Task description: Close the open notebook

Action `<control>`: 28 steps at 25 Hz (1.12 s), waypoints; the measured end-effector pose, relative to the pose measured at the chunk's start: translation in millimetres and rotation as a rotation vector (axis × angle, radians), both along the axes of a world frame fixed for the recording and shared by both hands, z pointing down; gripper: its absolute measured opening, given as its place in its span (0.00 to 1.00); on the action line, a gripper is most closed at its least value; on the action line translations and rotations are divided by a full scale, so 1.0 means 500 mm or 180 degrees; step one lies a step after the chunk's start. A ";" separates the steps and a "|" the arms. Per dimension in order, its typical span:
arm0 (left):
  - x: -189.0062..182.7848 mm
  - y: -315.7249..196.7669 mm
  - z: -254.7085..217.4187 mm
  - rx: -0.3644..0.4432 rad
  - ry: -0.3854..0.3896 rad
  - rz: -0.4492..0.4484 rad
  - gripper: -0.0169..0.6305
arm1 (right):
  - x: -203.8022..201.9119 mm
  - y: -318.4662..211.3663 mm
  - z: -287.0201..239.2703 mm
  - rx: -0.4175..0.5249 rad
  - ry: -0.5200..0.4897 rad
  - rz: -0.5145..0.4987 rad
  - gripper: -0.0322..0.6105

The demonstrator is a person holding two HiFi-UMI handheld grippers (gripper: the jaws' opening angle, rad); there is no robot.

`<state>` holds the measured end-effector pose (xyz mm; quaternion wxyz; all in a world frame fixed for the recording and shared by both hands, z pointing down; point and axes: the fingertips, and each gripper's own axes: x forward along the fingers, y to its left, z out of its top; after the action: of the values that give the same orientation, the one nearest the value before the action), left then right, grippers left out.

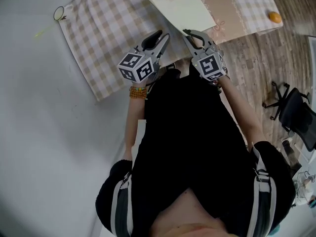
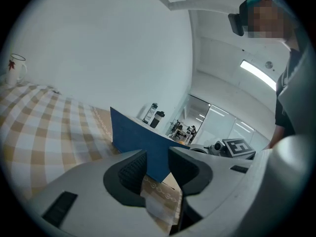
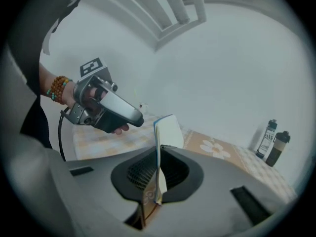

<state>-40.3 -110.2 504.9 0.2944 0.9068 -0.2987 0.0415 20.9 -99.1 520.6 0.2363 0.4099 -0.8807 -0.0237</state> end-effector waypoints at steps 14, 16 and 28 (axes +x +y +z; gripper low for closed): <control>0.071 -0.017 0.006 -0.0042 -0.0007 0.0247 0.26 | 0.082 -0.026 0.000 -0.0257 -0.0373 0.0403 0.07; 0.079 -0.016 0.008 -0.0044 -0.0016 0.0284 0.26 | 0.097 -0.030 0.002 -0.0274 -0.0360 0.0470 0.07; 0.117 -0.011 0.029 -0.0094 -0.0099 0.0404 0.26 | 0.158 -0.053 0.021 -0.0328 -0.0339 0.0776 0.07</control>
<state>18.0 -115.5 519.2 0.2998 0.9187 -0.2446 0.0786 100.0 -125.7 531.0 0.2111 0.5019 -0.8357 0.0723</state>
